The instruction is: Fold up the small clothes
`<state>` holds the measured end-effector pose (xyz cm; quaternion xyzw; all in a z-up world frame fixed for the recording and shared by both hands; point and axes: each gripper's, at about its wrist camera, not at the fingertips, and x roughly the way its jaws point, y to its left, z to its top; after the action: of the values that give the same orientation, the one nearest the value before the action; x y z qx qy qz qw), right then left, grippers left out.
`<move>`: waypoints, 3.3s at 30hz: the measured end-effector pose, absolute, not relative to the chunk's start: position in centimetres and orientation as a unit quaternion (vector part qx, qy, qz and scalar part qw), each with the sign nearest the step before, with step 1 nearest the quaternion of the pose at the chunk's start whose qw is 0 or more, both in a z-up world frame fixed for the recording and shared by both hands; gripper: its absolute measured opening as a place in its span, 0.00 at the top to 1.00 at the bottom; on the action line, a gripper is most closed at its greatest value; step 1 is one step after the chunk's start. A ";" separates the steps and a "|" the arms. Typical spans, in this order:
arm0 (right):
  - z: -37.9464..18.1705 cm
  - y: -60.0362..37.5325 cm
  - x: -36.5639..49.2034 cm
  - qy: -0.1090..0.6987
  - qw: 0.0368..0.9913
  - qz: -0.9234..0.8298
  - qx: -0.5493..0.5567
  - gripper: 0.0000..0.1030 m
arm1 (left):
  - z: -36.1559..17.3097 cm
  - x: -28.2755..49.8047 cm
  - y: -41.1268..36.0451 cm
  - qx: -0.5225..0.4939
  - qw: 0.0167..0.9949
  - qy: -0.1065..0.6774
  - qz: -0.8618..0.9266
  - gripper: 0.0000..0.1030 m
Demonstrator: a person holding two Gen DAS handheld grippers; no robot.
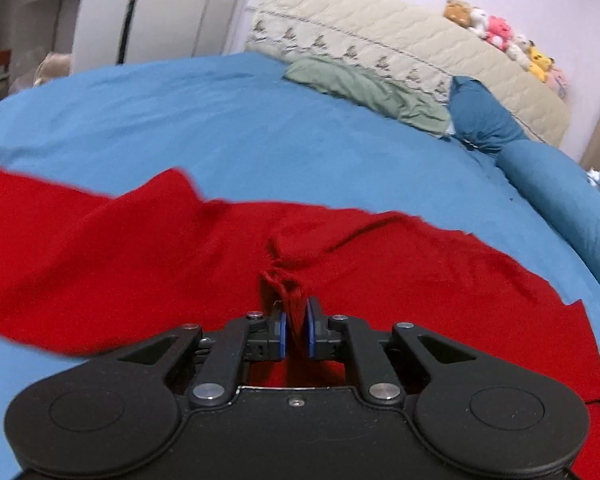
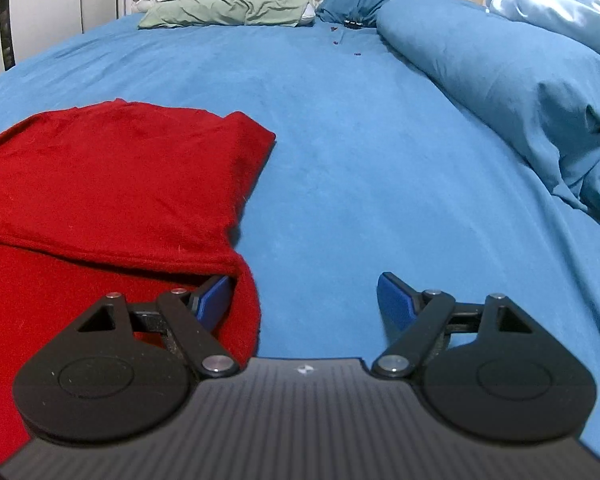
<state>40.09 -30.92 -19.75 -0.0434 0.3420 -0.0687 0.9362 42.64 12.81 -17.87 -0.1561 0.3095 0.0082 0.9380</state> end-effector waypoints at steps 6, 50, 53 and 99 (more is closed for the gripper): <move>-17.5 -30.8 38.6 0.371 0.927 -0.052 -0.028 0.07 | -15.8 39.4 14.6 -0.139 0.940 0.310 0.033 0.79; -19.6 -27.7 43.6 0.326 0.938 0.093 0.067 0.10 | -17.3 42.5 7.2 -0.036 0.935 0.345 -0.073 0.55; -17.5 -25.5 42.2 0.312 0.945 0.089 0.044 0.10 | -14.9 40.9 8.0 -0.052 0.942 0.326 -0.069 0.54; -16.9 8.3 41.0 0.317 0.922 0.223 -0.014 0.00 | -16.9 39.2 44.0 -0.184 0.911 0.308 0.206 0.92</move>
<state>40.98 8.28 -16.88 -0.0140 0.3167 0.2229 0.9219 39.24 43.98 -16.94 -0.1837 0.3075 0.2059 0.9106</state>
